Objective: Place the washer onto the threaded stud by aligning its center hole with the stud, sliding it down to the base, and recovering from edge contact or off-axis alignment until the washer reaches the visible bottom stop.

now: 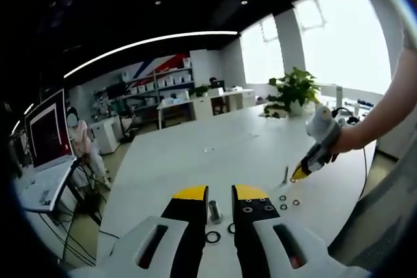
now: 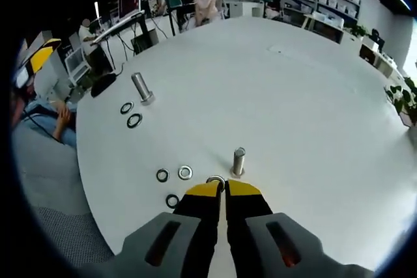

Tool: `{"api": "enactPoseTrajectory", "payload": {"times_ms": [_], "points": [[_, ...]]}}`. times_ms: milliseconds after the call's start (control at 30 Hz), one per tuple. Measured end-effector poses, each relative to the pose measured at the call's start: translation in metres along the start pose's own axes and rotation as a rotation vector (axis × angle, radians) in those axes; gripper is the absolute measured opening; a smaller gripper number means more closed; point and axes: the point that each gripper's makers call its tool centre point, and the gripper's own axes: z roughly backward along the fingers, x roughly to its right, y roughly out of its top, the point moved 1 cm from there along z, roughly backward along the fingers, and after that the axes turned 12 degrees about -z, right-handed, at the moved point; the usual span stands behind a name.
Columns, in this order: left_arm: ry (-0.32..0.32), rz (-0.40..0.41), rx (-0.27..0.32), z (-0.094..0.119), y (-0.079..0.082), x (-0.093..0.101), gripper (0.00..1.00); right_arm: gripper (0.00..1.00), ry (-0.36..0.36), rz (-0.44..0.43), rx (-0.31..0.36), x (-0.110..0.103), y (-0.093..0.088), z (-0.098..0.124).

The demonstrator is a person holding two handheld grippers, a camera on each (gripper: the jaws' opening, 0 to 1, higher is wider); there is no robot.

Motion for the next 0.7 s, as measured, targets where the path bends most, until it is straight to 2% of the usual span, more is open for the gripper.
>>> {"api": "enactPoseTrajectory", "payload": {"times_ms": [700], "points": [[0.011, 0.003, 0.008, 0.002, 0.002, -0.003, 0.12, 0.04, -0.027, 0.025, 0.08, 0.003, 0.033, 0.022]]}}
